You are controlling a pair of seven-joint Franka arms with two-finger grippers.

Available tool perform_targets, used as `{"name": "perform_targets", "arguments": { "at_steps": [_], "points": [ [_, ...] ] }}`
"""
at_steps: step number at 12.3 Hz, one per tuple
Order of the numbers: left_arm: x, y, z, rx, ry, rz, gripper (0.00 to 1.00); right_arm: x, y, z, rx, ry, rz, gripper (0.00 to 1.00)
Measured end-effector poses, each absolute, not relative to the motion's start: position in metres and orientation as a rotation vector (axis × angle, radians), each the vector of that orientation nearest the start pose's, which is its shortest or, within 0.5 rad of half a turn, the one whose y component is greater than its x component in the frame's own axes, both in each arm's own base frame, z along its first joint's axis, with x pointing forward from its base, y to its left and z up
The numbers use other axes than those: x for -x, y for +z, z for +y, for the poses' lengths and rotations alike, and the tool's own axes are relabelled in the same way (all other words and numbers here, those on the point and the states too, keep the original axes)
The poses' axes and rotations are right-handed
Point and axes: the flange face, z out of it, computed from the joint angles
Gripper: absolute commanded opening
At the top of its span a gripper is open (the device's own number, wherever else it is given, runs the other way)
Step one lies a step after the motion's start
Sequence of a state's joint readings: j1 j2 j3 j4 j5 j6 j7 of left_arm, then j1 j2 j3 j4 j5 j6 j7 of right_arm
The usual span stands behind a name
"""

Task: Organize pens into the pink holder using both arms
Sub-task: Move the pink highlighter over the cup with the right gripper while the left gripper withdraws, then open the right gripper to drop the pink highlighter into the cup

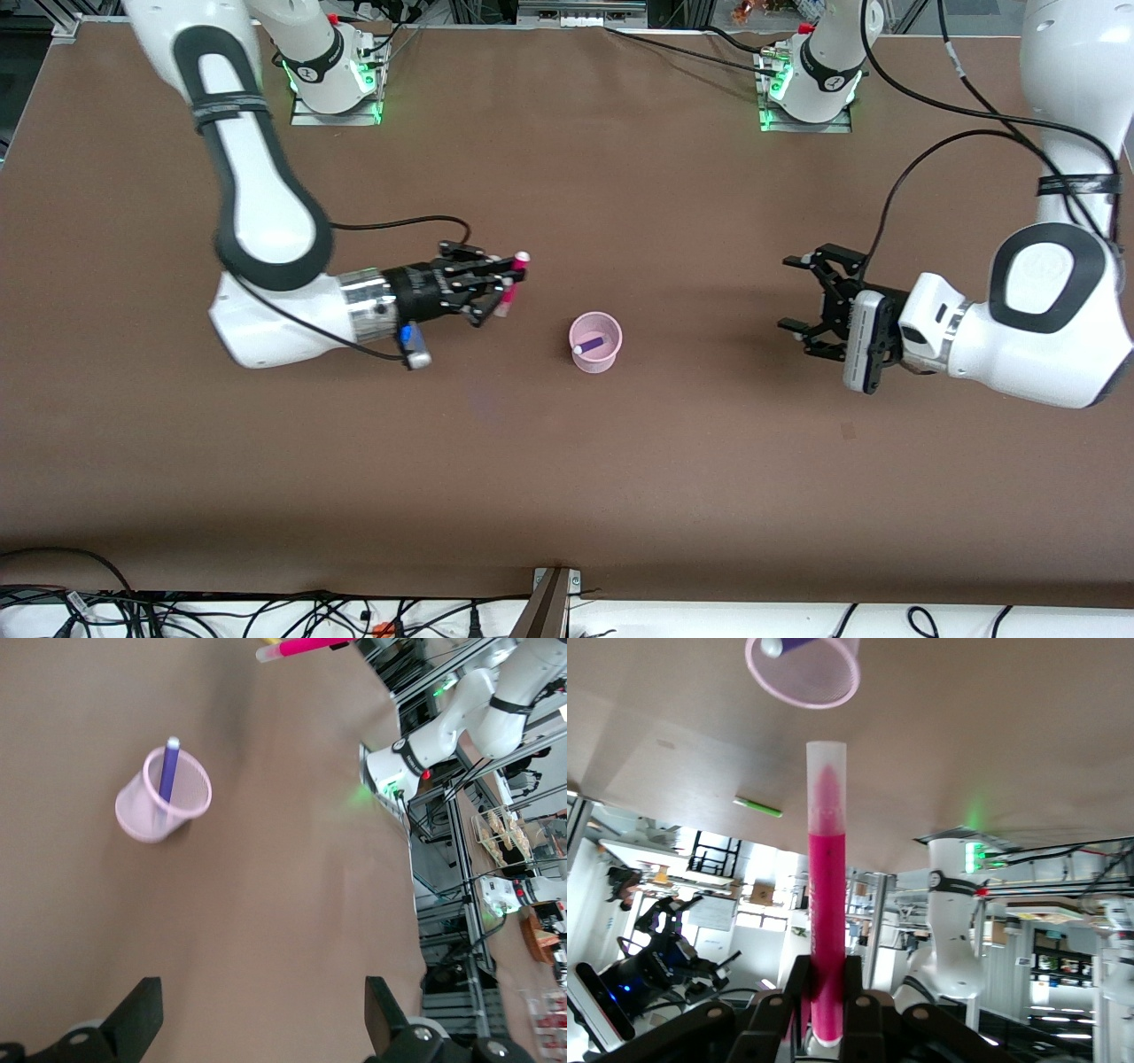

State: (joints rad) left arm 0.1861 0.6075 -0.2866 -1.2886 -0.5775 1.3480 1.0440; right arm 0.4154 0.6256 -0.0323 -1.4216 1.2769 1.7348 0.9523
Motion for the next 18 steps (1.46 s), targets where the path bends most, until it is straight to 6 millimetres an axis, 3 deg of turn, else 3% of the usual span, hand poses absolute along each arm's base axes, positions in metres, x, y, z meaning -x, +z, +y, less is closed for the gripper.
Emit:
{"name": "perform_targets", "arguments": {
  "at_steps": [3,5,8,11,12,13,14,15,18],
  "points": [
    [-0.653,0.42,-0.076,-2.204,-0.36,-1.139,1.0,-0.602,0.327,0.426,1.739,1.099,1.154,0.0],
    [-0.646,0.436,-0.082,-2.456,-0.514,-1.186,1.0,-0.584,0.295,0.458,1.749,1.052,1.215,0.0],
    [-0.64,0.457,-0.107,-2.809,-0.64,-1.116,1.0,-0.584,0.272,0.461,1.764,1.016,1.241,0.0],
    [-0.631,0.499,-0.124,-3.05,-0.548,-0.851,1.0,-0.587,0.256,0.458,1.781,0.976,1.241,0.02],
    [-0.626,0.521,-0.125,-3.103,-0.486,-0.765,1.0,-0.587,0.247,0.457,1.788,0.966,1.243,0.11],
    [-0.619,0.544,-0.124,-3.136,-0.43,-0.717,1.0,-0.587,0.239,0.456,1.795,0.963,1.242,0.41],
    [-0.611,0.566,-0.121,-3.16,-0.376,-0.687,1.0,-0.586,0.232,0.456,1.801,0.962,1.242,0.89],
    [-0.604,0.584,-0.117,-3.168,-0.327,-0.649,1.0,-0.586,0.229,0.455,1.805,0.959,1.238,1.0],
    [-0.591,0.619,-0.081,-3.191,-0.081,-0.268,1.0,-0.594,0.244,0.459,1.796,0.932,1.203,1.0]
  ]
}}
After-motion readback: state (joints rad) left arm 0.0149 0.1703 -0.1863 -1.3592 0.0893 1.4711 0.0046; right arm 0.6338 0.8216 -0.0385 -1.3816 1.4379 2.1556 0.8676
